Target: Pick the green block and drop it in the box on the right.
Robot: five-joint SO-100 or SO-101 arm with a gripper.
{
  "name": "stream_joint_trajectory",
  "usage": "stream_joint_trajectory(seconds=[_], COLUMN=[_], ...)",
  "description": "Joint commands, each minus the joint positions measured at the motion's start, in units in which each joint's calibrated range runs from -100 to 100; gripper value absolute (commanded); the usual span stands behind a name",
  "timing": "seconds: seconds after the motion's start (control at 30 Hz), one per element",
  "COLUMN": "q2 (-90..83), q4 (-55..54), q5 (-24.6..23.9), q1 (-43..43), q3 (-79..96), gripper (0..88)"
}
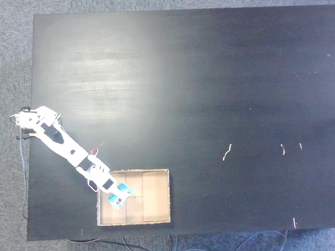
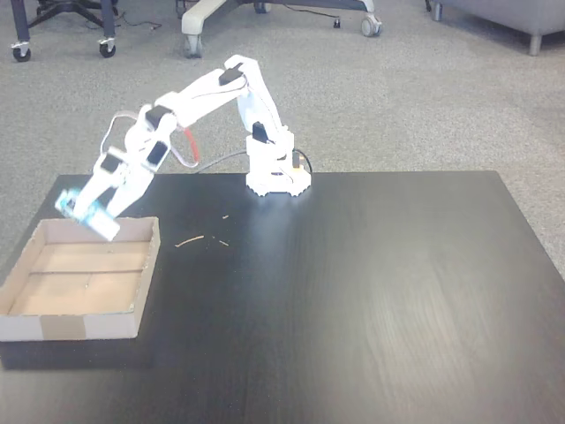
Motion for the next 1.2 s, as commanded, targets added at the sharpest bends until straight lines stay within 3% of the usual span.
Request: stream_joint_trajectory(seconds=[0.0, 0.13, 0.2, 0.23, 0.3, 0.33, 0.37, 0.43, 0.57, 0.67, 0.8, 0.97, 1.03, 1.17], q2=[3.64, 3.47, 1.01, -2.46, -16.6, -25.32, -35.74, -54.19, -82.14, -101.1, -116.77, -118.04, -117.87, -108.22], q4=[0.27, 3.08, 3.99, 3.99, 3.99, 3.99, 4.15, 8.44, 26.69, 25.29, 17.94, 14.47, 14.39, 14.06], q5=[-1.51, -2.15, -2.3, -2.2, -3.47, -4.64, -5.96, -5.42, 5.42, 10.01, 8.06, 7.28, 4.35, -1.9], q1=[-0.04, 0.35, 0.58, 0.88, 2.8, 4.18, 6.09, 10.46, 21.88, 32.68, 33.37, 33.22, 25.86, -14.06], q3=[-3.67, -3.85, -2.04, 0.87, 11.56, 17.55, 24.98, 36.95, 57.62, 79.74, 99.96, 104.58, 100.96, 92.71], gripper=[41.9, 57.3, 59.0, 55.3, 32.8, 7.5, 0.1, 0.1, 0.1, 0.1, 0.1, 0.1, 0.1, 0.1])
